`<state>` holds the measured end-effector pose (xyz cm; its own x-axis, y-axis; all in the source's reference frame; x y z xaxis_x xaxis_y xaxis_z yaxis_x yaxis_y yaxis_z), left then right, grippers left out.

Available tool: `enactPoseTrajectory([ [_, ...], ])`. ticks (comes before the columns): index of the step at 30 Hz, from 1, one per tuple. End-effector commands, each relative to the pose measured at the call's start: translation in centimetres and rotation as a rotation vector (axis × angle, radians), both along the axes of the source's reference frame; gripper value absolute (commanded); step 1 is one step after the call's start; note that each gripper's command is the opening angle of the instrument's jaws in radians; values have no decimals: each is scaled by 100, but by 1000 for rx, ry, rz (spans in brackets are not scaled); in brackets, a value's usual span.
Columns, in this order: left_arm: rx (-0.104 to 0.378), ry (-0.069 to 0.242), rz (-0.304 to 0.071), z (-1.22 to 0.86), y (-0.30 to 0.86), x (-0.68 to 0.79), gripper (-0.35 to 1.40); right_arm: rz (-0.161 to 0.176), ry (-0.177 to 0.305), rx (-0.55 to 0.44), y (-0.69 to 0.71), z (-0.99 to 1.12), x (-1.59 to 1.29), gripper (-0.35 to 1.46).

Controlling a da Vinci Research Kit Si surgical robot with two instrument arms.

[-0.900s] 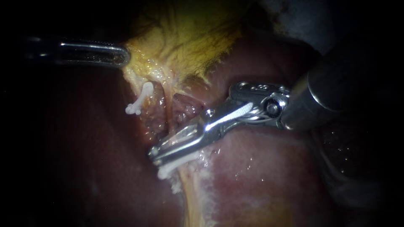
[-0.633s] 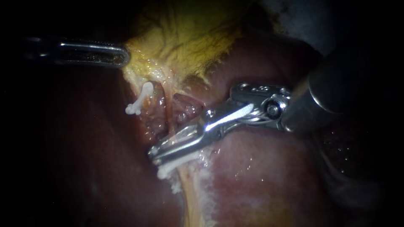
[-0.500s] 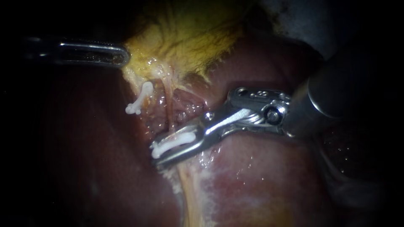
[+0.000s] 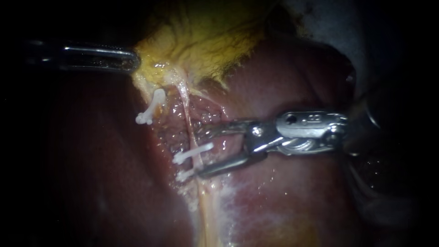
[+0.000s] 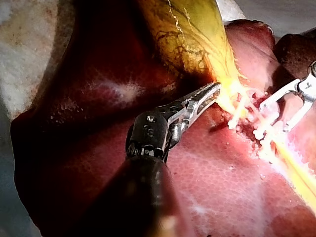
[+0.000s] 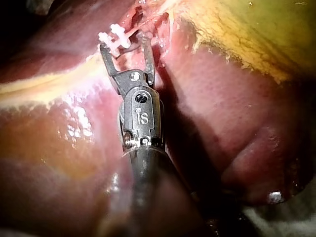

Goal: Going back second clip right tube

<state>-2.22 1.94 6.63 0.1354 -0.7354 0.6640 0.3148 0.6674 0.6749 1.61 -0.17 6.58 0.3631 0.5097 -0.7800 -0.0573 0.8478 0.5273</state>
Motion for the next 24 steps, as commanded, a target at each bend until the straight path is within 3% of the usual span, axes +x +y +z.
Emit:
enactPoseTrajectory([
  [1, 0, 1, -2, 0, 0, 0, -35, -1, -1, -15, 1, -5, -9, 60],
  [8, 0, 1, -1, -1, 0, 2, -35, 7, -12, -92, 13, -39, -55, 60],
  [14, 0, 1, -1, -1, 0, 2, -35, 16, -22, -114, 15, -62, -86, 60],
  [24, -10, 10, -12, 14, -6, -14, -35, 16, -24, -116, 15, -68, -104, 60],
])
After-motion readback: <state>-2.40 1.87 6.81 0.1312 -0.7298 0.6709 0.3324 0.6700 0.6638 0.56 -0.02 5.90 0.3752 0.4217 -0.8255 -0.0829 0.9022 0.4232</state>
